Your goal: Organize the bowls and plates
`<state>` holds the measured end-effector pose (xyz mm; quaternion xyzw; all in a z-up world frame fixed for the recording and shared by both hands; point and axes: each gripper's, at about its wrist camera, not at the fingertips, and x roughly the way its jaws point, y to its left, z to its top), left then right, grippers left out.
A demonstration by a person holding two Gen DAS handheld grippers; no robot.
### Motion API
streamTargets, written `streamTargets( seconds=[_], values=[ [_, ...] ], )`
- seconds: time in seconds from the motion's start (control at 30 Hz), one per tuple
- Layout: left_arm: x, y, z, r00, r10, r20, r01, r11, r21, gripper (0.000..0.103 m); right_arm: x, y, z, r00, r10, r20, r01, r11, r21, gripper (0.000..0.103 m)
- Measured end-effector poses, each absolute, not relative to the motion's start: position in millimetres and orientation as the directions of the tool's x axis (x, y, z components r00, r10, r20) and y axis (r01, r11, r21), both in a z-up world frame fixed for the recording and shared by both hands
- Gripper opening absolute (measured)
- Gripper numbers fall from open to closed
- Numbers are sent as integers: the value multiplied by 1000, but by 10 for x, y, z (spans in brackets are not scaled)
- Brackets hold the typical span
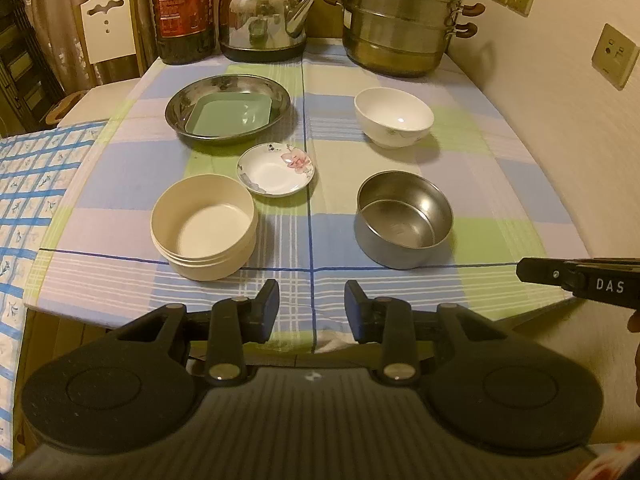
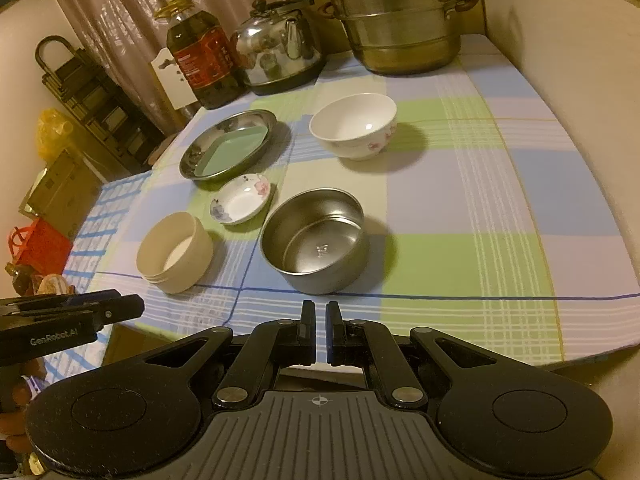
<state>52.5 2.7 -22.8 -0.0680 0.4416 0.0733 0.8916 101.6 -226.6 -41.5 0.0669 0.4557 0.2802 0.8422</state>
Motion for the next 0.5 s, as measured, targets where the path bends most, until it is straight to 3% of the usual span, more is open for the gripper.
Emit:
streamTargets(
  seconds=[0.17,0.27,0.3,0.5],
  values=[
    [543,47,-215,602,79,-795,-198,979,-52,37,1061,-2285,-421,429,539,-725,-412,831,374,11],
    [613,118,-221,600,88,-795,-209,977,-49,39,1111,-2272,-413,432,550,-715,-407,826,389,47],
    [639,148,-223,600,90,-795,-211,976,-49,39,1124,-2270,-410,435,555,-709,-405,824,397,51],
    [879,375,-271,595,89,-799,-204,978,-43,39,1311,-2190,-413,459,552,-696,-367,831,418,51]
  ],
)
